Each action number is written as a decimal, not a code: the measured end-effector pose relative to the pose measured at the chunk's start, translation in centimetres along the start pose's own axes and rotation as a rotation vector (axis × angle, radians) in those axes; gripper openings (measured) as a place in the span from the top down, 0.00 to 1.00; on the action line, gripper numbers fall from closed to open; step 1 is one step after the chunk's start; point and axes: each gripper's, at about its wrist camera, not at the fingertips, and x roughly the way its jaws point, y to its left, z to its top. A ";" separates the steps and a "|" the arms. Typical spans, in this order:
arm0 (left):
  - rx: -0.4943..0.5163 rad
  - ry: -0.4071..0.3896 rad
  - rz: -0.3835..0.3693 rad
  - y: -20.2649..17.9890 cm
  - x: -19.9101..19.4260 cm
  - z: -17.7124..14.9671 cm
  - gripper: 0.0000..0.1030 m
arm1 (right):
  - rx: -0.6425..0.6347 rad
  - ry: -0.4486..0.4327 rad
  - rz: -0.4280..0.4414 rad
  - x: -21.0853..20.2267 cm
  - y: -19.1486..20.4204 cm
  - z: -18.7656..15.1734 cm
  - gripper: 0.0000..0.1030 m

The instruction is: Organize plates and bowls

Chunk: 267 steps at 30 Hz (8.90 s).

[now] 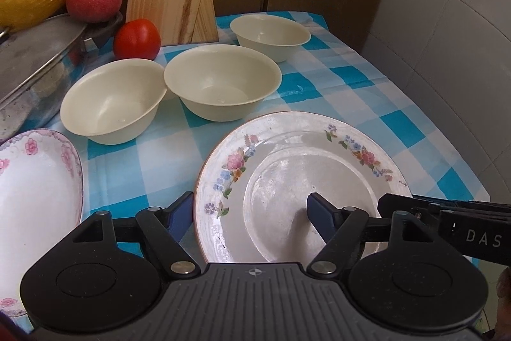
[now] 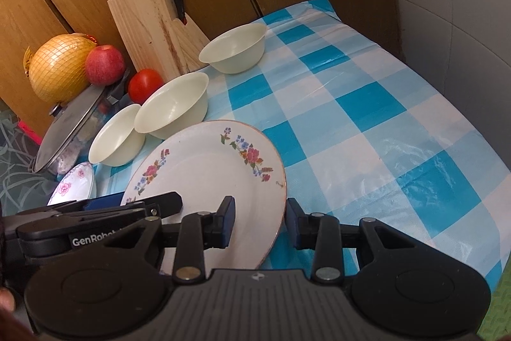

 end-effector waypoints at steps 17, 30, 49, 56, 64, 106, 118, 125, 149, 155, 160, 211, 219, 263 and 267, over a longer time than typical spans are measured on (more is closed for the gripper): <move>-0.022 -0.014 0.037 1.6 -1.9 -1.1 0.23 | -0.040 0.036 0.028 0.5 1.9 -1.0 0.68; -0.036 -0.019 0.062 2.3 -2.8 -1.9 0.22 | -0.070 0.044 0.045 0.5 3.1 -1.6 0.68; -0.055 -0.014 0.083 3.1 -3.6 -2.6 0.22 | -0.105 0.048 0.064 0.3 3.8 -2.0 0.68; -0.058 -0.019 0.095 3.4 -4.2 -3.0 0.22 | -0.128 0.049 0.071 0.2 4.5 -2.2 0.68; -0.076 -0.021 0.116 4.1 -4.8 -3.5 0.22 | -0.166 0.046 0.093 -0.3 5.5 -2.7 0.68; -0.152 -0.005 0.186 6.5 -8.9 -8.6 0.21 | -0.333 0.073 0.129 -0.5 10.0 -6.1 0.68; -0.164 -0.004 0.204 7.0 -9.2 -9.1 0.20 | -0.378 0.068 0.123 -0.3 11.1 -6.8 0.68; -0.162 -0.006 0.212 7.0 -9.3 -9.2 0.20 | -0.412 0.059 0.107 -0.2 11.5 -7.1 0.68; -0.163 0.005 0.203 7.1 -9.5 -9.6 0.19 | -0.549 0.050 0.068 -0.6 12.7 -8.0 0.64; -0.163 0.003 0.197 7.3 -9.6 -9.7 0.19 | -0.559 0.064 0.078 -0.7 12.7 -7.9 0.63; -0.174 -0.001 0.186 7.5 -9.9 -9.8 0.19 | -0.578 0.047 0.074 -1.2 12.9 -8.0 0.62; -0.174 -0.014 0.165 7.6 -10.4 -10.7 0.15 | -0.512 0.021 0.053 -0.8 12.0 -7.2 0.62; -0.294 -0.063 0.187 10.5 -11.9 -9.7 0.16 | -0.453 0.012 0.070 -0.5 12.2 -5.7 0.62; -0.522 -0.071 0.332 21.5 -9.8 -5.0 0.08 | -0.344 -0.222 -0.220 7.7 13.8 -4.8 0.41; -0.512 -0.071 0.351 21.6 -9.6 -5.0 0.08 | -0.339 -0.277 -0.230 6.9 13.9 -3.7 0.39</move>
